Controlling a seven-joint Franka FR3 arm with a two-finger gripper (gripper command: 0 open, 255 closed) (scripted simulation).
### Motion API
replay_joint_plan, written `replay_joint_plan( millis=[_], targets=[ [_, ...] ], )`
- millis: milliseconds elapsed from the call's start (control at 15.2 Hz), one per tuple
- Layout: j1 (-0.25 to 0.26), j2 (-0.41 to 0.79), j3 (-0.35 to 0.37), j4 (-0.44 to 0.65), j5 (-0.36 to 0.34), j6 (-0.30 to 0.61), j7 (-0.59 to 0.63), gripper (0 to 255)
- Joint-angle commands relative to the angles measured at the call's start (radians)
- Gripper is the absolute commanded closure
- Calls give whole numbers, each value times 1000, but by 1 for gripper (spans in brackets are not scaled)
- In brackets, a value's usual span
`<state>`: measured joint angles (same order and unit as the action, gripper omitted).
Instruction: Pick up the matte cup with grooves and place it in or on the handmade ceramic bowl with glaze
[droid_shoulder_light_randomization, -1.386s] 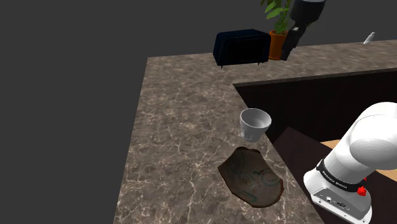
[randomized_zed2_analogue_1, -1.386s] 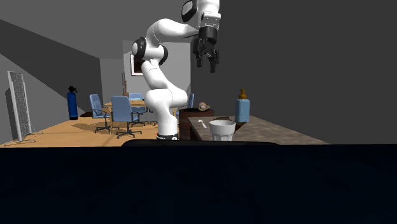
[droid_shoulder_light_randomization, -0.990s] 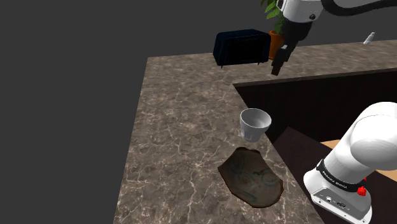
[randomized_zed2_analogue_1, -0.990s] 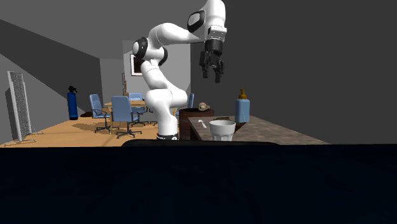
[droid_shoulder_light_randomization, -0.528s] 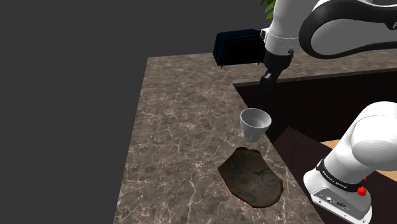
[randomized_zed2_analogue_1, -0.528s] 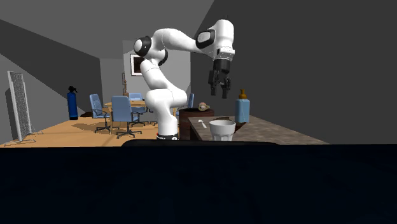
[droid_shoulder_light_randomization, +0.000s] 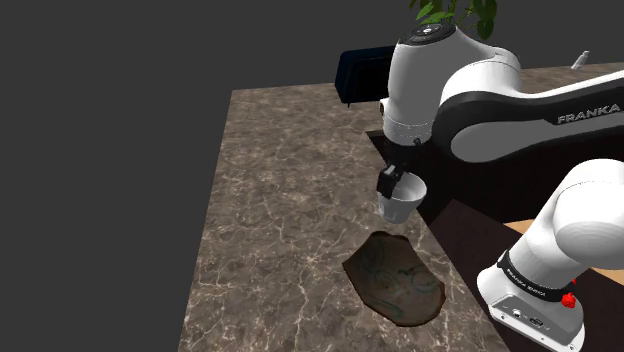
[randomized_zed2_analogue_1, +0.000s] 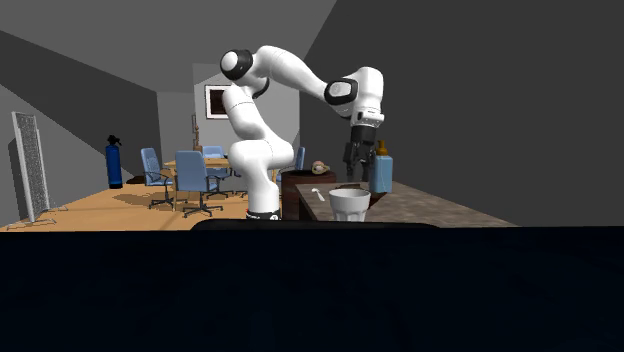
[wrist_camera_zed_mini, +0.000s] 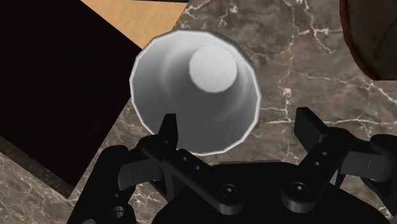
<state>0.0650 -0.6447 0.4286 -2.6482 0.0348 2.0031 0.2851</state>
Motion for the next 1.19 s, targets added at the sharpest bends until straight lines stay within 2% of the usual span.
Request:
replay_joint_plan(
  millis=[0, 528, 1056, 1122],
  targets=[
    [5, 41, 42, -17, 11, 47, 49, 0],
    [-13, 105, 67, -89, -1, 180, 71, 0],
    [-13, 105, 67, -89, -1, 179, 71, 0],
    [-13, 105, 67, -89, -1, 179, 71, 255]
  ],
)
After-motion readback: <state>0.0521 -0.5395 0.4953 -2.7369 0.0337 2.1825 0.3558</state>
